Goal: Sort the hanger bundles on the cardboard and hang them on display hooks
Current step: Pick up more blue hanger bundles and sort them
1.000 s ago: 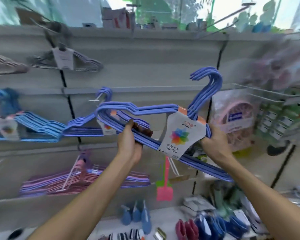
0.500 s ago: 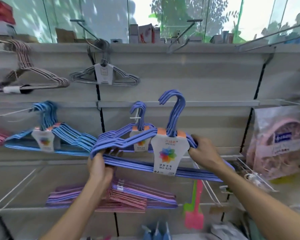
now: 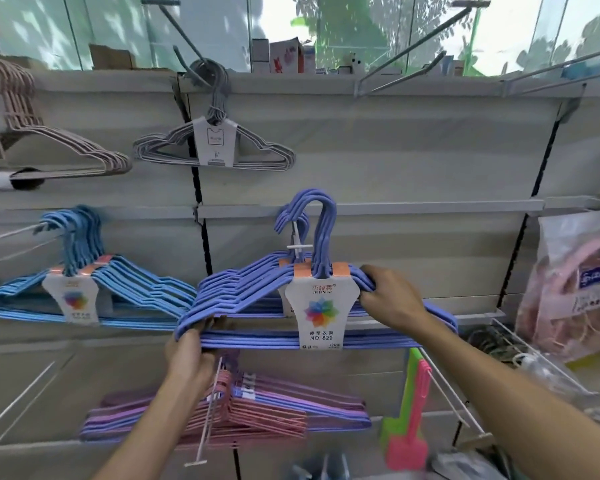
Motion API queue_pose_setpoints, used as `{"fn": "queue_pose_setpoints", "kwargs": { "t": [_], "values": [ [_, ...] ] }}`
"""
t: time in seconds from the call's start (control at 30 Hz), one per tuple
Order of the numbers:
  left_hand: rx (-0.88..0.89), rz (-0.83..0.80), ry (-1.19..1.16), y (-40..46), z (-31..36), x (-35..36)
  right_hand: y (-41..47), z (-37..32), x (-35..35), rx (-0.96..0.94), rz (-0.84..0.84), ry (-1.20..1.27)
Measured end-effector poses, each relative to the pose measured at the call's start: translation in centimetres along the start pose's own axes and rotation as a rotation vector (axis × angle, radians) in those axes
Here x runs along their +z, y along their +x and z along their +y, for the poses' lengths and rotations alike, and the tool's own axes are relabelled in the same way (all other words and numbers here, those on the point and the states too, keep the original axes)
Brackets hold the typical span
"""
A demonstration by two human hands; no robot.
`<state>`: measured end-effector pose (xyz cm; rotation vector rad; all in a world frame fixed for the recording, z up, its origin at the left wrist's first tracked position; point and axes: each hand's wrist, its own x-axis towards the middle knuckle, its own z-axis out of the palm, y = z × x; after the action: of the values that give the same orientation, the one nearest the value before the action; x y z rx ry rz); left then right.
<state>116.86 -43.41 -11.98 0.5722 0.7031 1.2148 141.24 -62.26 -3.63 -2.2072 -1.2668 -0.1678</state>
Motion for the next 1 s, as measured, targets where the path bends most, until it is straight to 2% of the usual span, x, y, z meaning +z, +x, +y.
{"fn": "queue_pose_setpoints", "kwargs": {
  "t": [0.27,0.4,0.57,0.7,0.93,1.0],
  "values": [
    [0.137,-0.023,0.253,2.6,-0.6,-0.8,1.7,0.1,2.3,-0.007,-0.013,-0.011],
    [0.101,-0.008,0.337,4.0,-0.6,-0.8,3.1,0.3,4.1,-0.064,-0.005,-0.045],
    [-0.005,0.034,0.327,4.8,-0.9,-0.8,4.6,1.0,6.6,-0.177,0.030,-0.169],
    [0.013,0.028,0.429,6.3,-1.5,-0.3,5.6,1.9,7.9,-0.155,-0.009,-0.152],
    [-0.004,0.040,0.426,8.4,-2.3,-0.6,7.2,1.3,8.8,-0.136,-0.055,-0.144],
    [0.018,0.058,0.510,8.6,-2.3,-0.8,7.4,1.2,9.0,-0.124,-0.062,-0.150]
  ]
}}
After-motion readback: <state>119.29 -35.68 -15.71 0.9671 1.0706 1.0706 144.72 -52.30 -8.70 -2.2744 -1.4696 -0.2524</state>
